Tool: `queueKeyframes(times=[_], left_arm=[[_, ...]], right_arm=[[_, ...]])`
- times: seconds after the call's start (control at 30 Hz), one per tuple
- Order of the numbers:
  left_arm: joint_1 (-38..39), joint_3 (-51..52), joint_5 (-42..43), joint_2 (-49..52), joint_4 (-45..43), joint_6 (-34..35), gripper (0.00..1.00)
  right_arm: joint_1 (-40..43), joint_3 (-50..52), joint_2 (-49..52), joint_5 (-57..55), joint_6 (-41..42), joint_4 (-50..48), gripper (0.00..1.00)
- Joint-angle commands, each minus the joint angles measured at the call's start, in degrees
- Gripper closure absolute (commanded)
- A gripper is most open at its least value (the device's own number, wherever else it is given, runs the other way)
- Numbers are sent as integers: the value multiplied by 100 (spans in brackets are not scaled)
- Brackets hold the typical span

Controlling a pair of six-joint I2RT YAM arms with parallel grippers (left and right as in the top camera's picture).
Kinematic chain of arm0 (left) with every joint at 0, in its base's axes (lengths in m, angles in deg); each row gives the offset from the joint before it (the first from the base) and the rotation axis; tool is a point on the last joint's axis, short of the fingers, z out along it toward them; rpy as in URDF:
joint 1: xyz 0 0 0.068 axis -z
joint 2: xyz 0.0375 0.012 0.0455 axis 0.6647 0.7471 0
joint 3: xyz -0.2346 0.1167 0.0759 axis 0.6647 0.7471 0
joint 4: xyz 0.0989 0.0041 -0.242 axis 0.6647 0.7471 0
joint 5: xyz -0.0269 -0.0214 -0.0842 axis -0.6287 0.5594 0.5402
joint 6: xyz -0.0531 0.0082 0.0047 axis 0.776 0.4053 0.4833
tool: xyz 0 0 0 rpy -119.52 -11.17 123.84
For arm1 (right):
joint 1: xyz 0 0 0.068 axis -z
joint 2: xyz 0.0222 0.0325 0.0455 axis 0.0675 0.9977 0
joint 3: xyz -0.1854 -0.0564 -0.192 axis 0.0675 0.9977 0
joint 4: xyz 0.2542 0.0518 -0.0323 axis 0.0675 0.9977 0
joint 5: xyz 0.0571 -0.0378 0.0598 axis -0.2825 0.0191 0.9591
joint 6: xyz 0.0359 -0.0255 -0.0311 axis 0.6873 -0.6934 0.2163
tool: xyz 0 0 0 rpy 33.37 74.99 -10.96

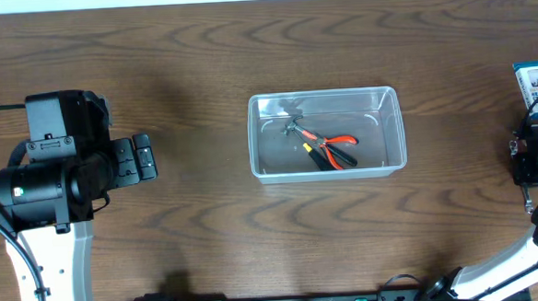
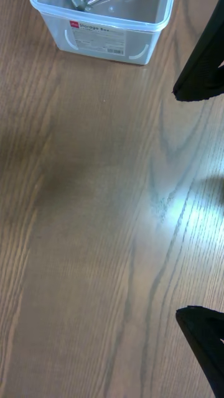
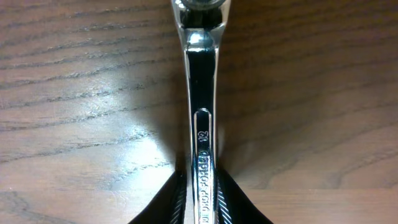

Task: Pack container
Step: 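Lift the wrench and carry it left over the container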

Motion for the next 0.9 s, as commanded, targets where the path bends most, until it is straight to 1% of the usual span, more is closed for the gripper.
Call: queueKeyframes(times=[0.0,0.13,0.23,0.4,0.47,0.67,0.77,0.87], left_arm=[[-28,-20,-46,31,15,52,2],[-28,-20,-46,31,15,52,2],[-28,-20,-44,31,15,52,2],[-28,-20,-46,31,15,52,2],[-28,-20,-46,31,15,52,2],[-28,-20,-46,31,15,52,2],[-28,-20,-44,31,15,52,2],[-28,-20,-44,31,15,50,2]], right_arm=[[57,133,92,-55,219,-52,85],[46,31,90,-50,350,-46,87],[0,-192,79,-26,533,13,91],[-210,-789,70,326,535,402,92],[-328,-1047,70,481,660,551,93],[-922,-1884,68,1051,767,1099,91],[-1384,-2352,68,1464,758,1434,90],[-1880,-2793,68,1478,699,1731,91]])
